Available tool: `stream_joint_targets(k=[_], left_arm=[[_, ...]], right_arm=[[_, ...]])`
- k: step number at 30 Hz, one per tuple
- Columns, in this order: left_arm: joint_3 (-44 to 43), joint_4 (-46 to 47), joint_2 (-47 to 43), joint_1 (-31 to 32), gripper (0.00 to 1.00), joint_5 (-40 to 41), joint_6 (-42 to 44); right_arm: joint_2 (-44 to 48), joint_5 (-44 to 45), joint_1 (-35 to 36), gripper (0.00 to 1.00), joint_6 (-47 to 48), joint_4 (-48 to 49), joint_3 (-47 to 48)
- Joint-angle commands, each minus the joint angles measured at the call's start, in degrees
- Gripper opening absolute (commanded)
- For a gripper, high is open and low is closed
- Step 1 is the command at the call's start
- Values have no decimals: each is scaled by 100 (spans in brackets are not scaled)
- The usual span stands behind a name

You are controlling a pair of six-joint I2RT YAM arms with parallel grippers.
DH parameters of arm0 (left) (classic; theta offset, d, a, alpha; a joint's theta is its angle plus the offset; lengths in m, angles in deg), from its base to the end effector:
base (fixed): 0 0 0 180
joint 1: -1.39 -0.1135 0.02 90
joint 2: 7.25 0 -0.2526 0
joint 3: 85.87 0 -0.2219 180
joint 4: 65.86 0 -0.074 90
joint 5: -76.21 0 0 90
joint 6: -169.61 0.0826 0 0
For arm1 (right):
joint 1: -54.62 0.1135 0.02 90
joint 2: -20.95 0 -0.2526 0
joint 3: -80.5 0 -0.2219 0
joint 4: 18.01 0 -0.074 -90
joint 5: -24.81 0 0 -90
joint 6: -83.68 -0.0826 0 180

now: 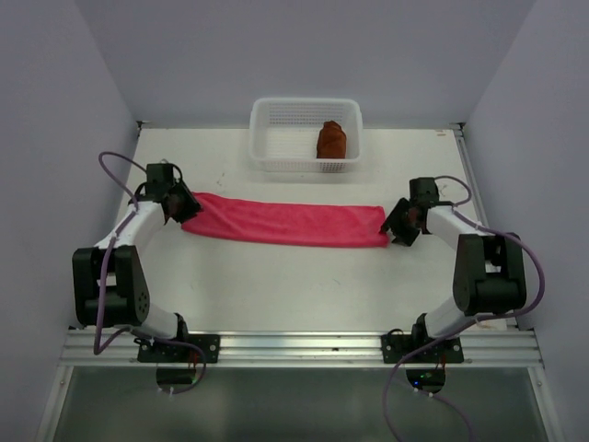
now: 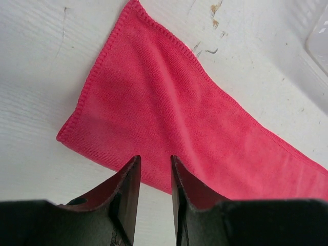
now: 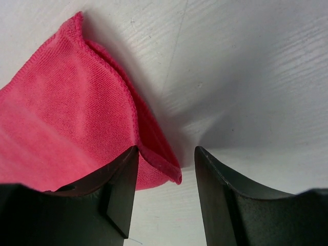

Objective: Roll the towels
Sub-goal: Fold the towel

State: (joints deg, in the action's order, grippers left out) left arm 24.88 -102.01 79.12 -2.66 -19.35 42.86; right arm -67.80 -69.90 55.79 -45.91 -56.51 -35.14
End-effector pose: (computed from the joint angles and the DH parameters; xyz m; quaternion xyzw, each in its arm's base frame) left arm 0.3093 0.0139 0.1751 -0.3161 0.8938 -0.1328 0.2890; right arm 0.2876 0.0127 0.1353 0.3105 0.9204 0.1190 0.2056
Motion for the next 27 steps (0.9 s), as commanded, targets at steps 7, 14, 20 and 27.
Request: stream_joint_targets(k=[7,14,20,27], left_arm=[[30,148,-489,-8,34,302,344],[4,175,-489,1,34,143,370],[4,157,-507,1,34,38,379],[4,166,-559,1,35,-6,397]], right_arm=[[-397,286,32,50,804,-22,529],[-740,558,436,49,1032,-171,811],[-1021,840,525,44,1015,-294,873],[-1311,1244,533,29,1147,-584,995]])
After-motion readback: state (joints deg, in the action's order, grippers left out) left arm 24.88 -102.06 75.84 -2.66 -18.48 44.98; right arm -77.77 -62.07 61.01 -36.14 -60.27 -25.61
